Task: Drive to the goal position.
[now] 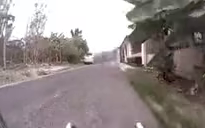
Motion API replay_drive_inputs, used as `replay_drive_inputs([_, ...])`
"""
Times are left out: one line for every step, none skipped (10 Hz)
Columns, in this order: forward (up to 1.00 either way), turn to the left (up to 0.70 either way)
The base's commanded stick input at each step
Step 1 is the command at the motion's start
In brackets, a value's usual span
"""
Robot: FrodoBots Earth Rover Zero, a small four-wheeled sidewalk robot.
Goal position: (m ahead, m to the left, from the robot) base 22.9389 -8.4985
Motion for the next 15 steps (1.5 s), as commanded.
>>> replay_drive_inputs([1.00,0.03])
replay_drive_inputs([1.00,0.02])
replay_drive_inputs([1.00,0.02])
replay_drive_inputs([1.00,0.02])
replay_drive_inputs([1.00,-0.07])
replay_drive_inputs([1.00,-0.24])
replay_drive_inputs([1.00,-0.40])
replay_drive_inputs([1.00,-0.40])
replay_drive_inputs([1.00,-0.40])
replay_drive_inputs([1.00,-0.40])
replay_drive_inputs([1.00,-0.40])
replay_drive_inputs([1.00,-0.23])
replay_drive_inputs([1.00,0.00])
replay_drive_inputs([1.00,0.00])
replay_drive_inputs([1.00,0.00])
